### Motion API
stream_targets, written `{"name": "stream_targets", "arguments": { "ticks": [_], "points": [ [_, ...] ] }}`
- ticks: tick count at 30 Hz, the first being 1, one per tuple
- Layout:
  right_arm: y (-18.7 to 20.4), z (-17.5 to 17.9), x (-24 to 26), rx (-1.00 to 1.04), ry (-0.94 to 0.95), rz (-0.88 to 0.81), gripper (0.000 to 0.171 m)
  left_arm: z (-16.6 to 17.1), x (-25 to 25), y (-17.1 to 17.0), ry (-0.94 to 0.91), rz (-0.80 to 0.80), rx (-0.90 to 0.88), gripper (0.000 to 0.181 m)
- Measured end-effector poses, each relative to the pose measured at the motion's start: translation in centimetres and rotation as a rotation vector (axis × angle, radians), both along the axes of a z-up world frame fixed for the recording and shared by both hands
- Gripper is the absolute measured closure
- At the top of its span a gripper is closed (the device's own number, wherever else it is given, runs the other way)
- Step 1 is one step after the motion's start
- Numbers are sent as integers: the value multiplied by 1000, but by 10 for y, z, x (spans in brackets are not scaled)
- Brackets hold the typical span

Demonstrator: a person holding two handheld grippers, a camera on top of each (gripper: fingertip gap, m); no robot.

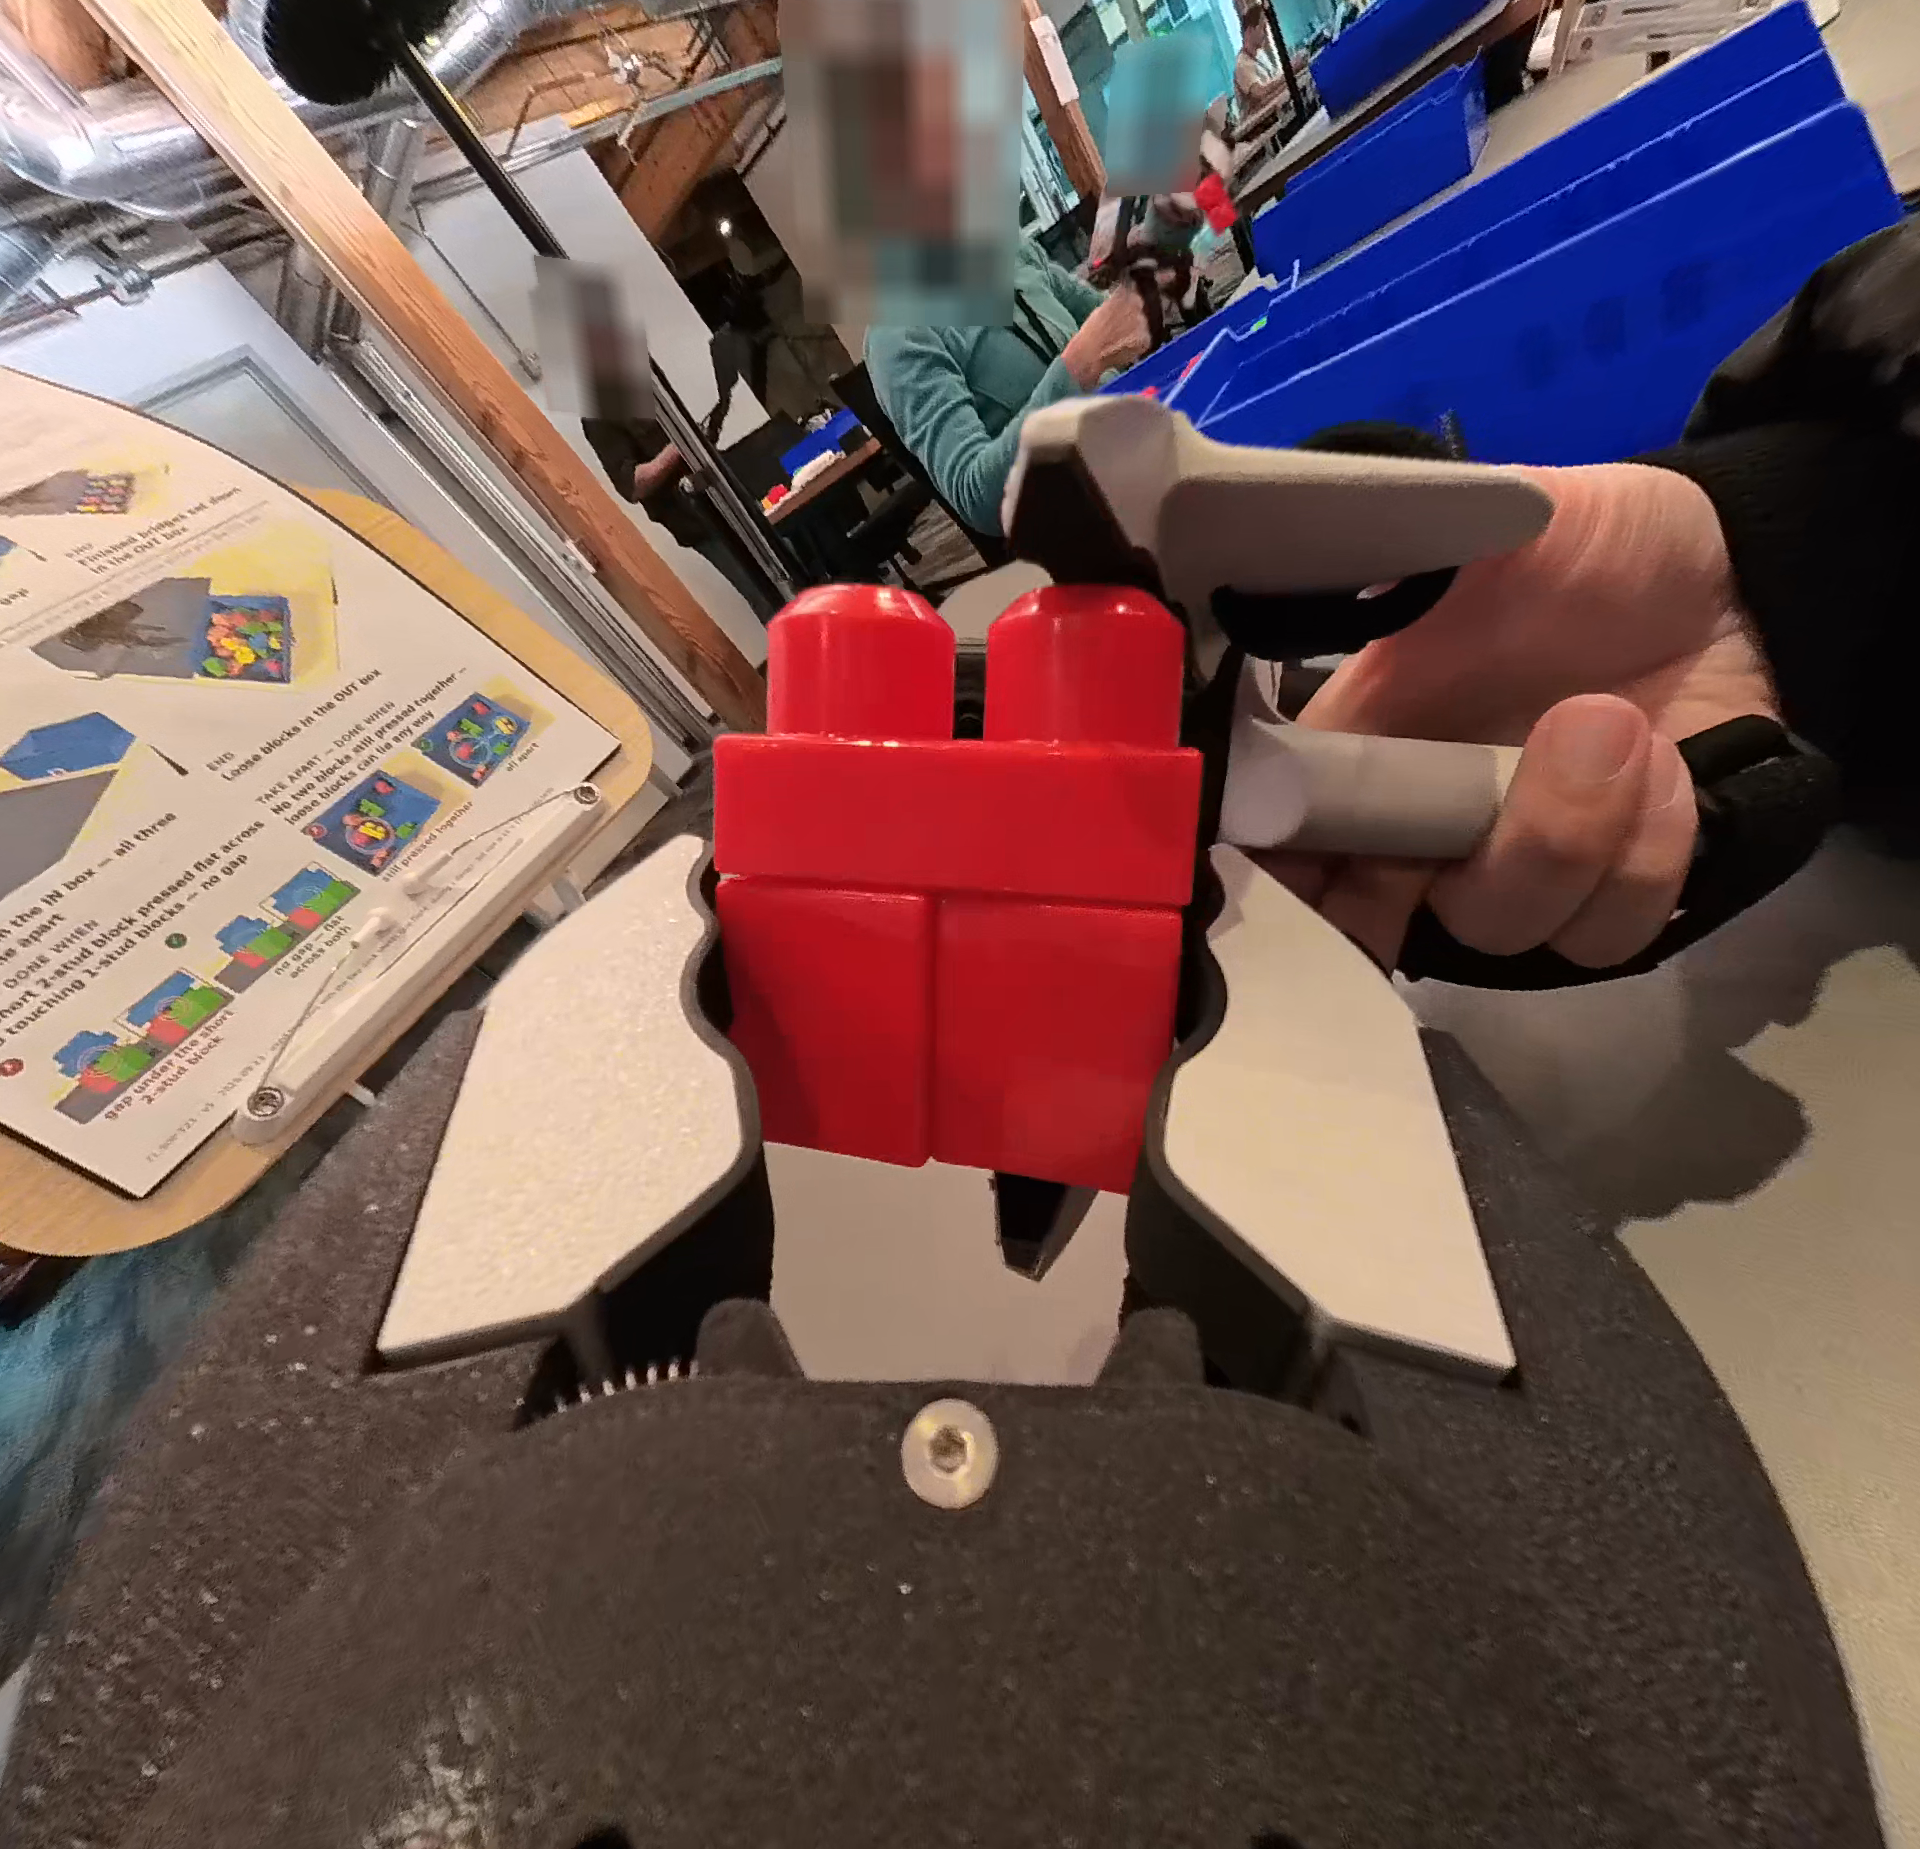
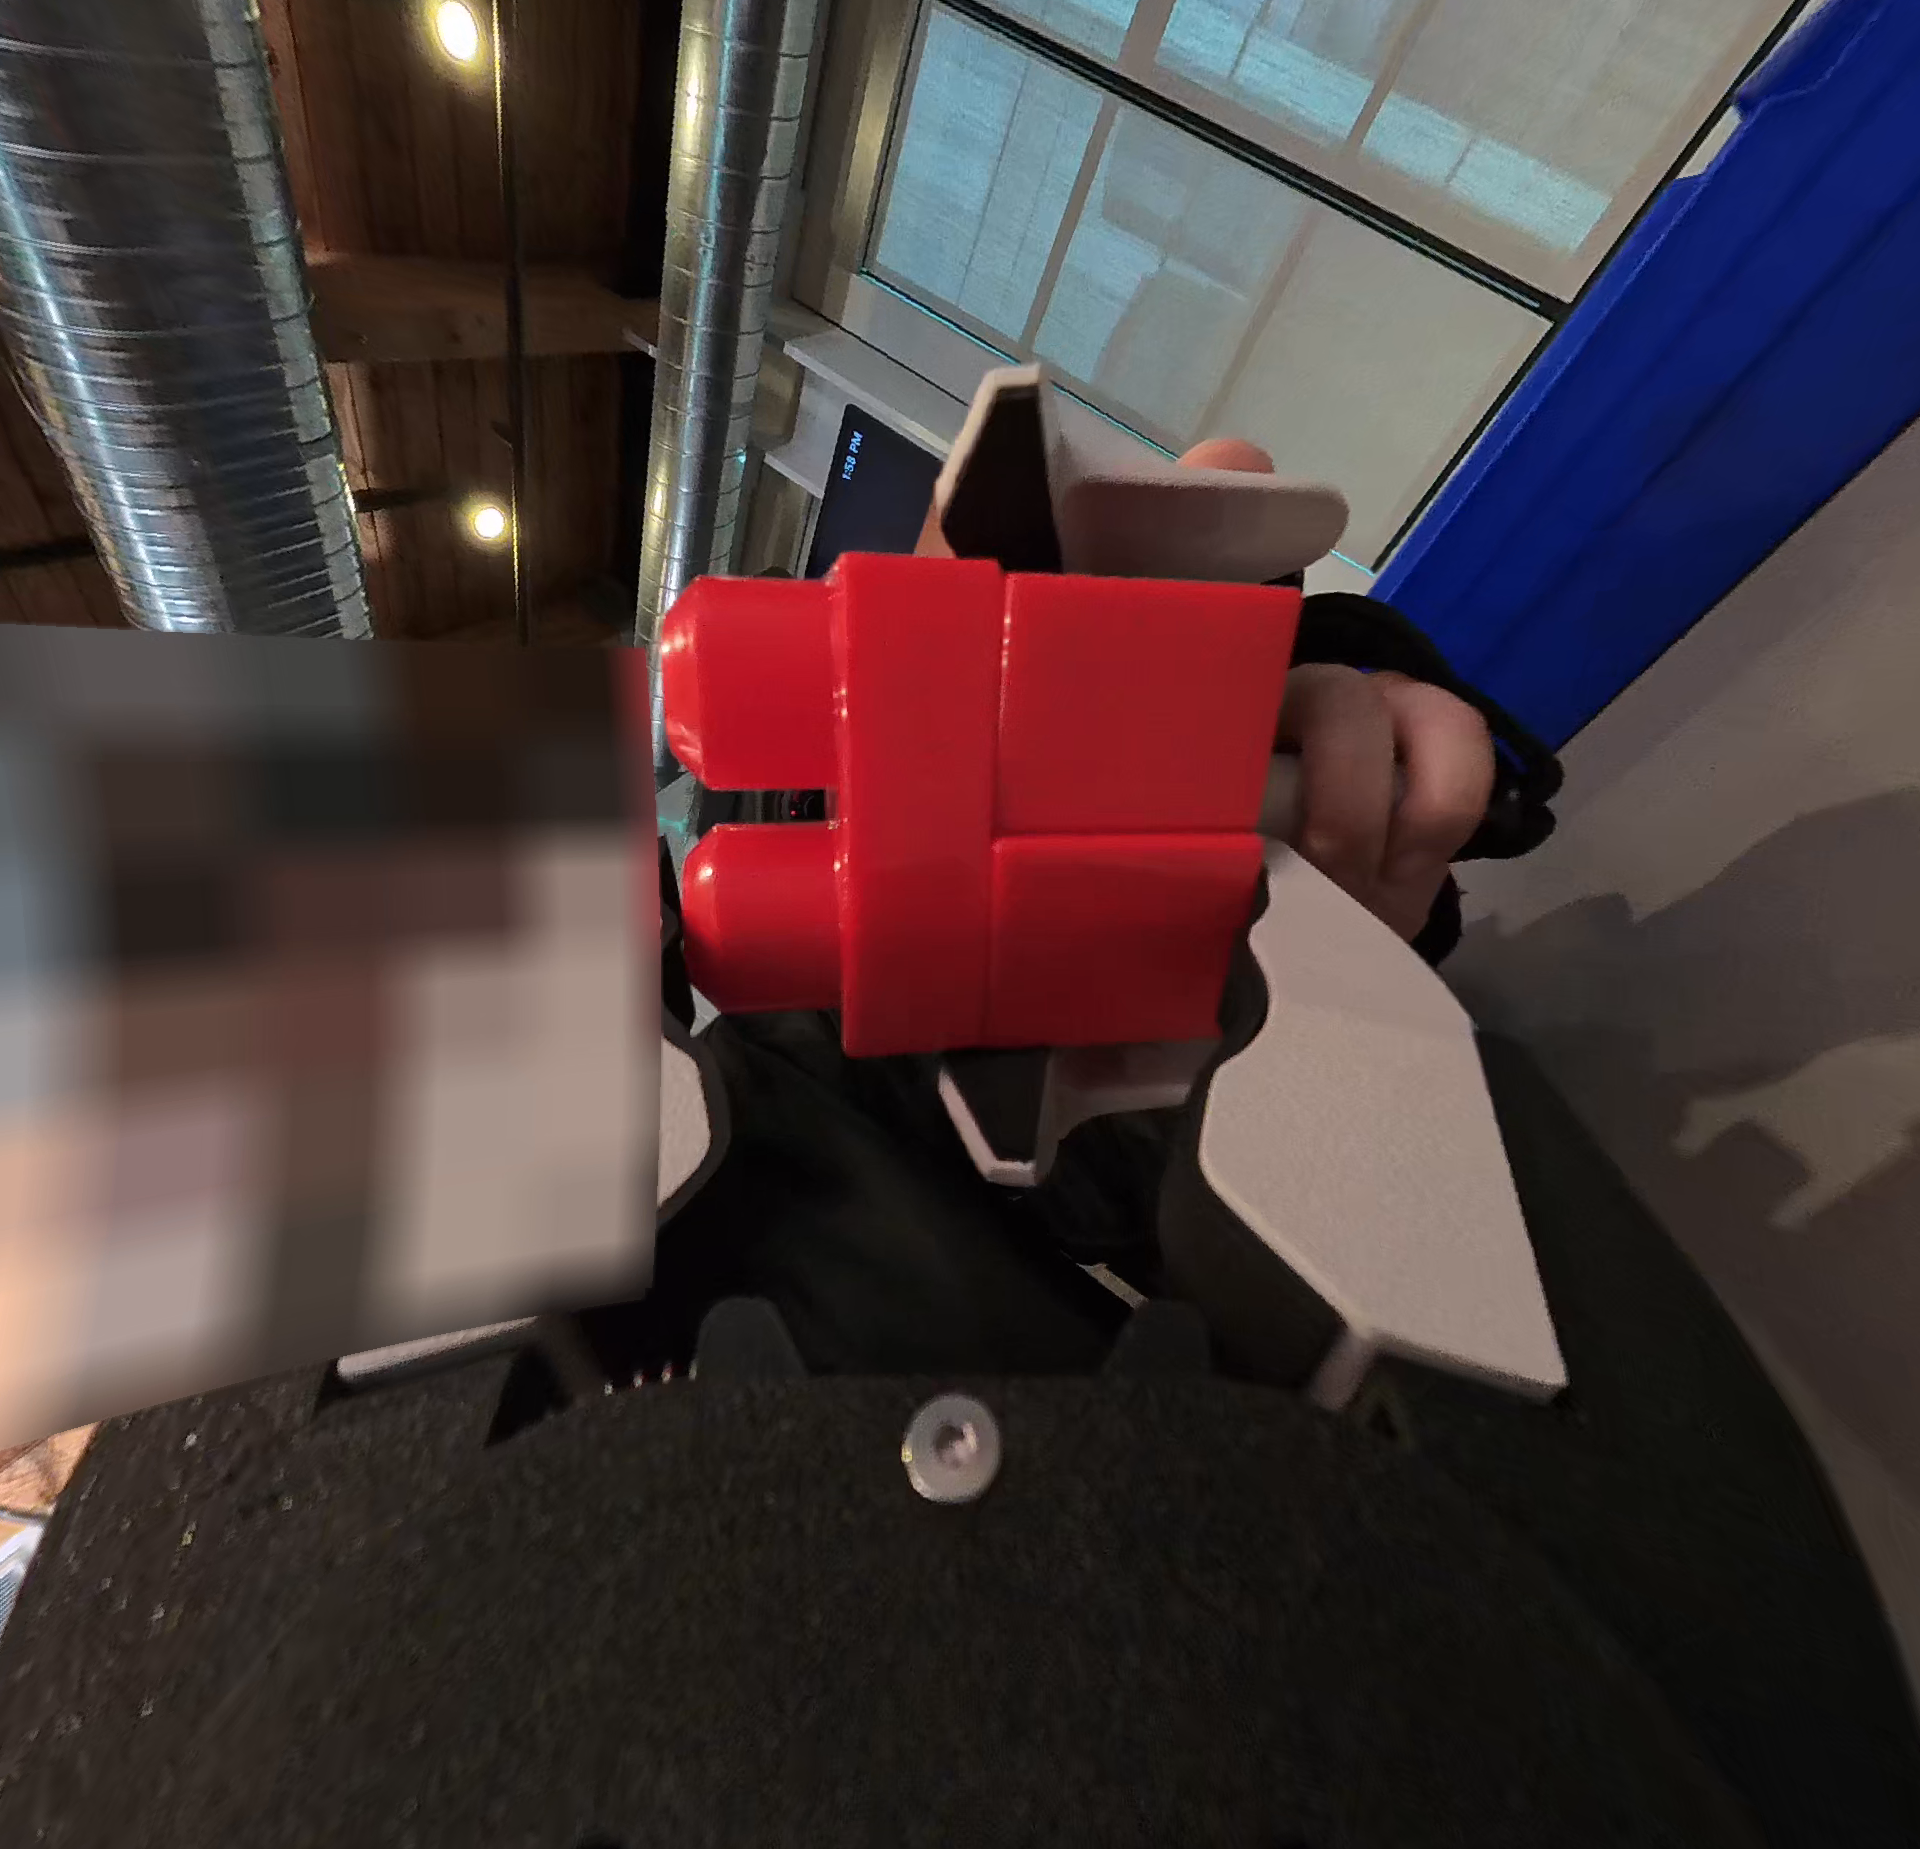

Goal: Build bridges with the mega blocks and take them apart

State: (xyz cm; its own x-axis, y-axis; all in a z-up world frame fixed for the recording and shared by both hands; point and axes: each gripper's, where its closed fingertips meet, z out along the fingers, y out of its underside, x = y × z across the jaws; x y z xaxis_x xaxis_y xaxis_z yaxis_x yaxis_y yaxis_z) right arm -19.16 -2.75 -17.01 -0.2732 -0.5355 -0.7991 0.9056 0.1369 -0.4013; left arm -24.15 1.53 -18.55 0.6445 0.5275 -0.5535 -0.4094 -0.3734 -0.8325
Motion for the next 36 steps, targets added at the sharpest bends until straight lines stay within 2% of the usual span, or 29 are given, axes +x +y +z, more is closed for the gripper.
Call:
{"name": "stream_targets", "arguments": {
  "ticks": [4, 12, 14, 36],
  "points": [
    [2, 6, 3, -32, -4, 19, 76, 8, 6, 0, 40, -17, 20, 96],
    [4, 10, 10, -47, 22, 44, 67, 13, 14, 4, 64, -58, 44, 97],
    [6, 11, 10, -57, 25, 53, 77, 14, 14, 4, 64, -60, 63, 97],
    [4, 4, 7, 9, 102, 14, 77, 11, 12, 5, 71, -58, 49, 97]
  ]
}}
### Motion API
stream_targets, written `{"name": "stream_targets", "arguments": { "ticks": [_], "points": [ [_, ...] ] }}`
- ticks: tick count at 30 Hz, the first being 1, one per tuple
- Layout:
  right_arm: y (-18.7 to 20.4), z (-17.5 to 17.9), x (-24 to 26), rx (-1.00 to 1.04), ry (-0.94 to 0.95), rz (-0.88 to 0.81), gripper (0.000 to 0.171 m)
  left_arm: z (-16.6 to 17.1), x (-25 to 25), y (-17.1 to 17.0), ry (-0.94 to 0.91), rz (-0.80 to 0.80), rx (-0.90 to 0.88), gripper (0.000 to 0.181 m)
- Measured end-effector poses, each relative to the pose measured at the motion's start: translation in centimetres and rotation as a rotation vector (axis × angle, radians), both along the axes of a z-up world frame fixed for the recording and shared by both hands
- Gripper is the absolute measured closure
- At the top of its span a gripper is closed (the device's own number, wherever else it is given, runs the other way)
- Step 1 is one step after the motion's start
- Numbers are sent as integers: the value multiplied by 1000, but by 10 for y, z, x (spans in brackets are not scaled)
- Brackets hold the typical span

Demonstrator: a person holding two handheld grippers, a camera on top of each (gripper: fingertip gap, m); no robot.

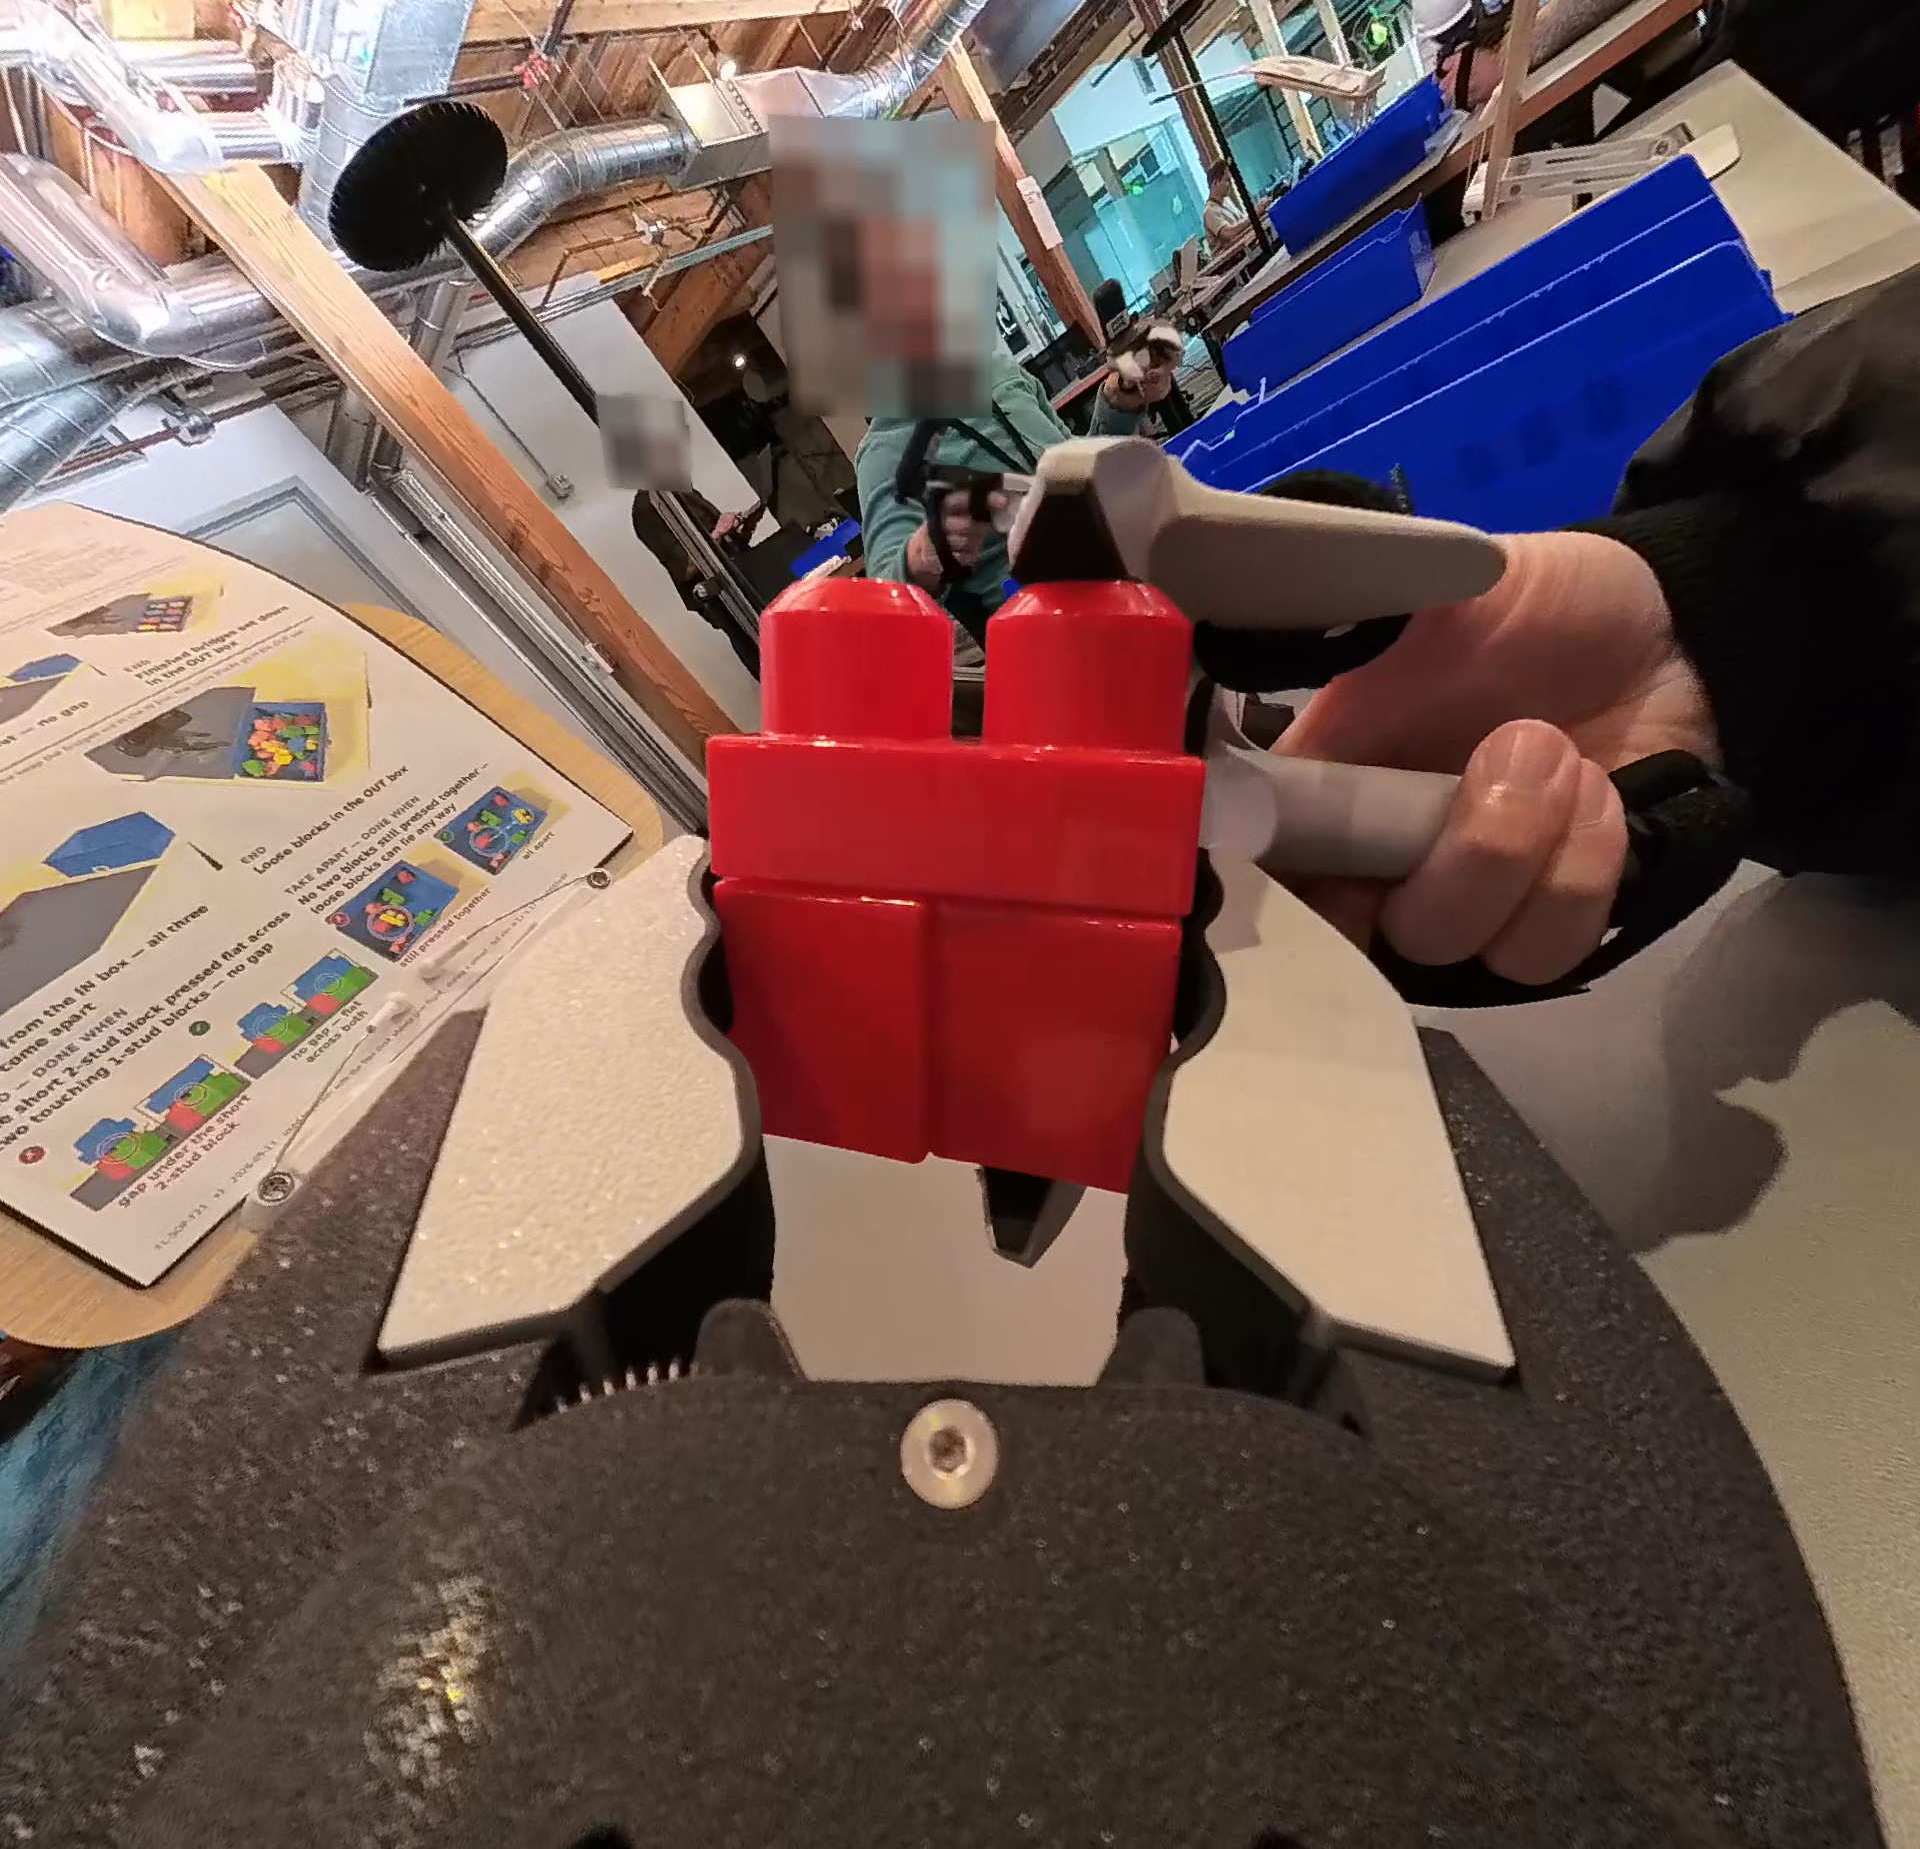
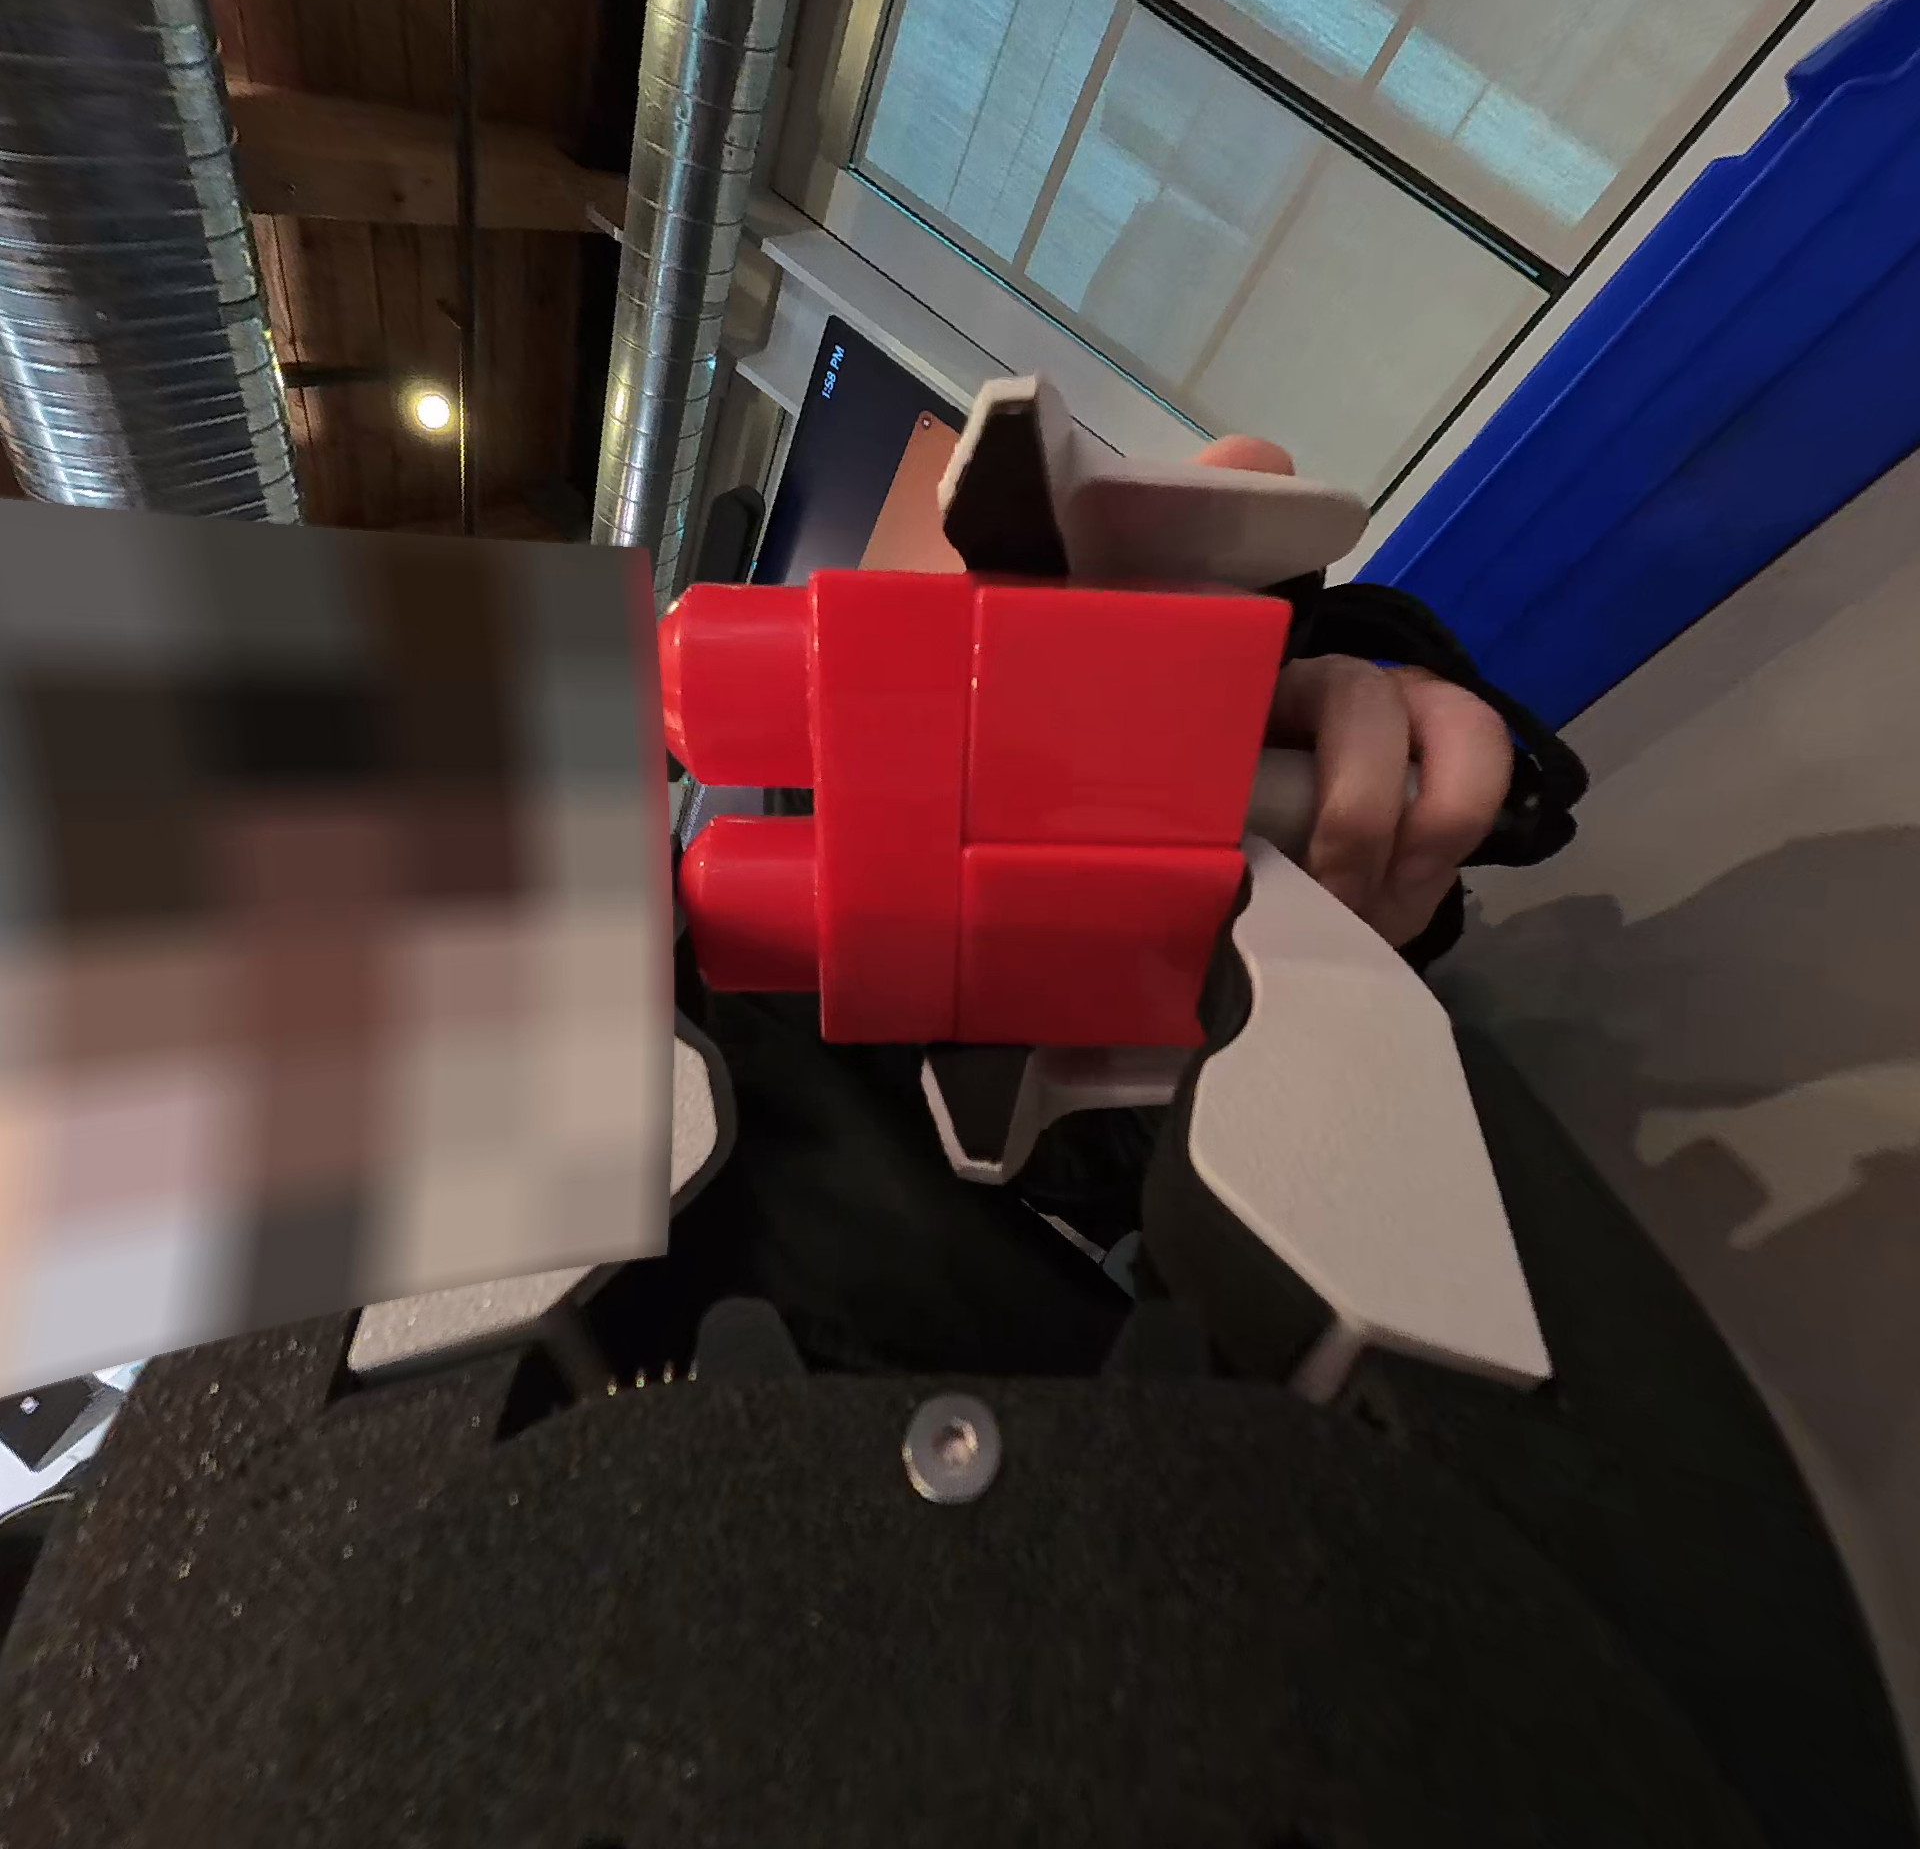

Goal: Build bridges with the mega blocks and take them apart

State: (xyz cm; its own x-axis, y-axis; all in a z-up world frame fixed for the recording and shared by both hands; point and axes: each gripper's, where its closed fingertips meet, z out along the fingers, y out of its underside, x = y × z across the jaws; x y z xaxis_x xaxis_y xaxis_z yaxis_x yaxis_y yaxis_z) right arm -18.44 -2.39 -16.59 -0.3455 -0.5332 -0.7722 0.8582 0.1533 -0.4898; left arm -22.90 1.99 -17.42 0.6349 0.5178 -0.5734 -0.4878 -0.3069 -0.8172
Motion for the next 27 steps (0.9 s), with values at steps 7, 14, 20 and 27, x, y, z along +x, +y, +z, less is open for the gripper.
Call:
{"name": "stream_targets", "arguments": {
  "ticks": [7, 14, 20, 27],
  "points": [
    [-3, -1, -3, -60, -3, 2, 69, 4, 3, 0, 34, 15, -12, 97],
    [2, -4, -18, -40, -57, -45, 68, -18, 8, 19, 1, -41, -102, 97],
    [-4, -7, -22, -4, -40, -62, 71, -20, 6, 19, -15, -39, -100, 97],
    [-5, -6, -20, -15, -29, -66, 70, -16, 7, 20, 11, -24, -99, 97]
  ]
}}
